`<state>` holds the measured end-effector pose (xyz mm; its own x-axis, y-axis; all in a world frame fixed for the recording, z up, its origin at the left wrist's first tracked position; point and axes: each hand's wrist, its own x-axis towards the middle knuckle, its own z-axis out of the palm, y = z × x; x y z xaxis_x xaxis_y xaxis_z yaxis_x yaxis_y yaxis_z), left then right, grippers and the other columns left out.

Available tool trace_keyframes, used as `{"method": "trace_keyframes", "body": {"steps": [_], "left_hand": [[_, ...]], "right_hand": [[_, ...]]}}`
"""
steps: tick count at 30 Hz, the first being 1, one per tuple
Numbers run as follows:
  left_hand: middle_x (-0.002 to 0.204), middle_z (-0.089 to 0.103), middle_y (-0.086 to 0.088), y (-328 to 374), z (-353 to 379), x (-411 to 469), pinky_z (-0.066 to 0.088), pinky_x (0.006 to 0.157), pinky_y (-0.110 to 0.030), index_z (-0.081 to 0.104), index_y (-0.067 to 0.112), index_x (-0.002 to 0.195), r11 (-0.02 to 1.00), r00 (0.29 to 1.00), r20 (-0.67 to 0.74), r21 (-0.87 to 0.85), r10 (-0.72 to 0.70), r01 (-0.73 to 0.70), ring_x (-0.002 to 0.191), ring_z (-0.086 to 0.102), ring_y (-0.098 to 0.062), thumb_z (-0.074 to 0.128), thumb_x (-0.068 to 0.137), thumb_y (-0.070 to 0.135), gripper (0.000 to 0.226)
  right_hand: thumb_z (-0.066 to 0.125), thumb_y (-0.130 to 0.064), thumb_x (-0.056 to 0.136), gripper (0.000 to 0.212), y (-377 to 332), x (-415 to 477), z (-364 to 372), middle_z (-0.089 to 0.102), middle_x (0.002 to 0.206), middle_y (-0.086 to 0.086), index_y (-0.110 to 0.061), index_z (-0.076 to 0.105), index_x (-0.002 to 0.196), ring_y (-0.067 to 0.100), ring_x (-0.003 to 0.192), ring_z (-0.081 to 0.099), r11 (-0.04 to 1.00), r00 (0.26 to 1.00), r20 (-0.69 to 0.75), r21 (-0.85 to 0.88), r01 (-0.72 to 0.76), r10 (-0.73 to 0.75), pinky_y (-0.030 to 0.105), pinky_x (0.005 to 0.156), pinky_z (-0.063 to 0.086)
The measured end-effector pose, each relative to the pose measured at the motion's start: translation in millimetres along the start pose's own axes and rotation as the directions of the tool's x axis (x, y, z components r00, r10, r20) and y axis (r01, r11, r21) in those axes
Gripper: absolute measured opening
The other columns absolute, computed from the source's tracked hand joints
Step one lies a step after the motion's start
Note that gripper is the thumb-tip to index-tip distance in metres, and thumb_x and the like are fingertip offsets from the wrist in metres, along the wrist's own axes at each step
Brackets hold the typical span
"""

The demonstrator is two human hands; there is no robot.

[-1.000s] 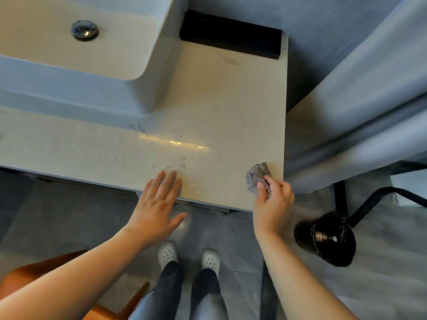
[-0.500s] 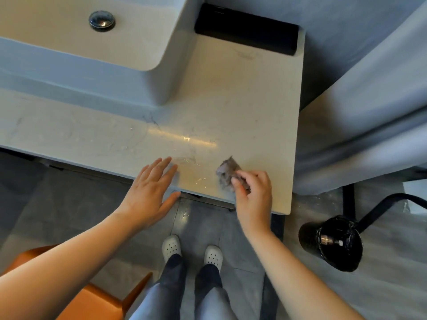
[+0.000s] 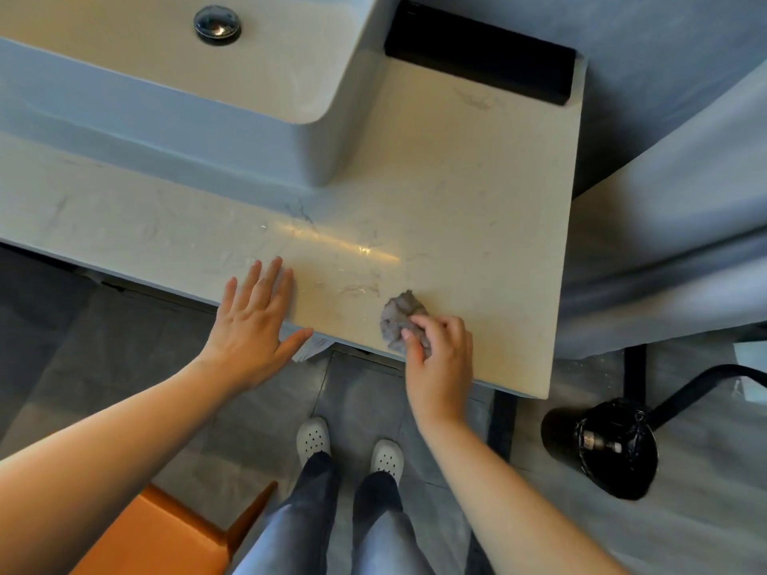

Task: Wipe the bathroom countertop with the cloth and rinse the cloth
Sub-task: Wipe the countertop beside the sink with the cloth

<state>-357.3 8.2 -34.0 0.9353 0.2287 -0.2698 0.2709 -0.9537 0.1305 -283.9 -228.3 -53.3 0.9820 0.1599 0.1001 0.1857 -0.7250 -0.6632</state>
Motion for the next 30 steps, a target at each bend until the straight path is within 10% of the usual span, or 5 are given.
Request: {"method": "trace_keyframes", "body": {"steps": [7,19,30], "left_hand": [[0.158,-0.016,-0.006,-34.9,0.6,13.8,-0.001,0.118,-0.050,-0.010,0.014,0.151,0.997,0.996,0.044,0.043,-0.072,0.070,0.145,-0.015,-0.026,0.000,0.076,0.076,0.097],[0.156,-0.022,-0.004,-37.4,7.4,15.7,-0.004,0.117,-0.050,-0.014,0.017,0.149,0.998,0.997,0.044,0.036,-0.060,0.059,0.144,-0.019,-0.026,-0.003,0.075,0.075,0.095],[0.158,-0.018,-0.001,-50.9,-2.6,15.7,-0.001,0.116,-0.046,-0.008,0.020,0.151,1.000,0.998,0.053,-0.007,0.028,-0.027,0.145,-0.015,-0.022,0.001,0.076,0.074,0.093]], "right_hand": [[0.065,-0.021,0.088,0.016,-31.1,-21.8,-0.6,0.051,0.096,-0.010,-0.017,0.069,0.103,0.014,0.089,0.055,0.975,0.994,0.110,0.217,-0.035,0.011,0.026,0.075,0.052],[0.064,-0.020,0.087,0.018,-17.3,148.4,-6.2,0.058,0.109,0.005,-0.015,0.070,0.103,0.020,0.096,0.058,0.992,0.994,0.012,0.065,-0.107,0.106,0.015,0.073,0.034],[0.068,-0.023,0.085,0.018,-53.3,23.0,42.7,0.058,0.099,-0.003,-0.019,0.070,0.103,0.014,0.090,0.049,0.994,0.991,0.083,-0.023,0.107,-0.105,0.022,0.070,0.039]]}}
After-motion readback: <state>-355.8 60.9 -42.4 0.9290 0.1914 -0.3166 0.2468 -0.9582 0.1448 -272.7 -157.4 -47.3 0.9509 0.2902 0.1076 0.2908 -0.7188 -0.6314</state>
